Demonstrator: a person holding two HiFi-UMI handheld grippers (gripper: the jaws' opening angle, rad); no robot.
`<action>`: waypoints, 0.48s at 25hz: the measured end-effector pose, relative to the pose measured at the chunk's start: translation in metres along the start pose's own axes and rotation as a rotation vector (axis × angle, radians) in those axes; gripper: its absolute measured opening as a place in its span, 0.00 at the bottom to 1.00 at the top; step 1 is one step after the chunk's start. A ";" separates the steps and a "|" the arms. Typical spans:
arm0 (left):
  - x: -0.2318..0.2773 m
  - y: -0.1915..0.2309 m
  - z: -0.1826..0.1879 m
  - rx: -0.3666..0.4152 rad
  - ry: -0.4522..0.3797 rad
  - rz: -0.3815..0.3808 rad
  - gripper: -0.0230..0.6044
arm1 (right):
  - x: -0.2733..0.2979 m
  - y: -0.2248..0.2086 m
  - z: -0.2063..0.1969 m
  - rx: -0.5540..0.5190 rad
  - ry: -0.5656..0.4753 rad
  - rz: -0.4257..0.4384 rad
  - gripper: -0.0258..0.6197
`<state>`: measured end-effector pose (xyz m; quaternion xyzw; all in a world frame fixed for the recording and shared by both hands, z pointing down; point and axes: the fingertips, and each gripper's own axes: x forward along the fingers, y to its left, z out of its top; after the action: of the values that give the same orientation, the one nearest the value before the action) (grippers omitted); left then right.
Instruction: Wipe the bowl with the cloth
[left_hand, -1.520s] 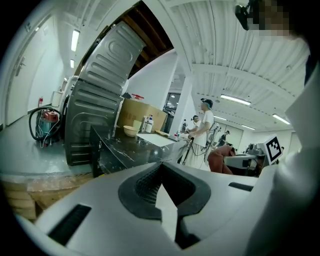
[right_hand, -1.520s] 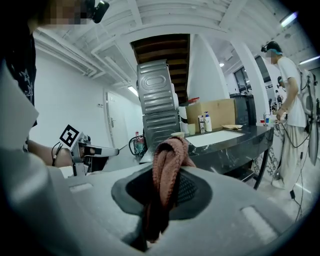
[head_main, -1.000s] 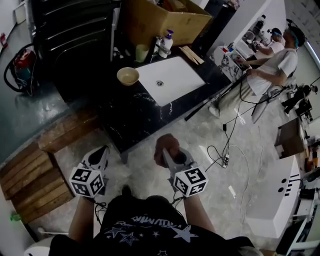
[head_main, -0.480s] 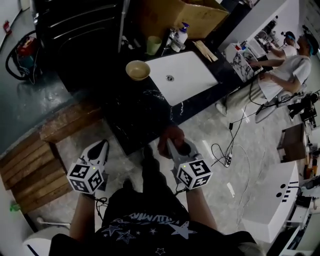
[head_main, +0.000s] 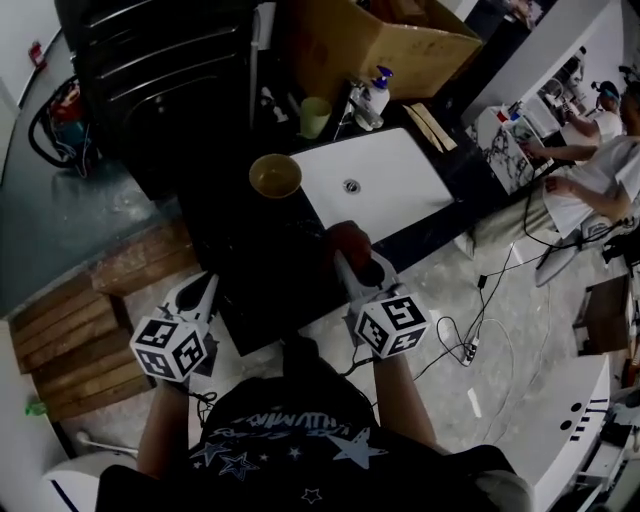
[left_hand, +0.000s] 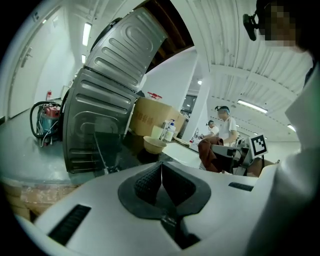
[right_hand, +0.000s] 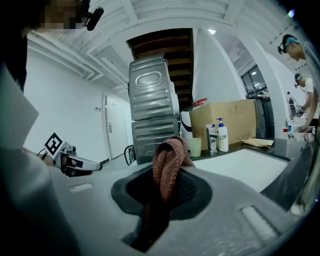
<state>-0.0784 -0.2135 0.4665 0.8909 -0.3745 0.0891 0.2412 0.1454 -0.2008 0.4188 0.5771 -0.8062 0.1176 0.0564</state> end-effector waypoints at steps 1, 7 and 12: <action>0.010 -0.001 0.005 0.003 0.006 0.000 0.05 | 0.008 -0.008 0.003 -0.002 0.003 0.010 0.13; 0.063 0.003 0.019 -0.026 0.071 0.037 0.05 | 0.055 -0.045 0.024 -0.027 0.017 0.074 0.13; 0.099 0.014 0.035 -0.062 0.080 0.071 0.07 | 0.091 -0.065 0.038 -0.042 0.023 0.124 0.13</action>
<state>-0.0194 -0.3018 0.4748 0.8649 -0.3985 0.1214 0.2800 0.1790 -0.3135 0.4107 0.5234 -0.8419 0.1105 0.0706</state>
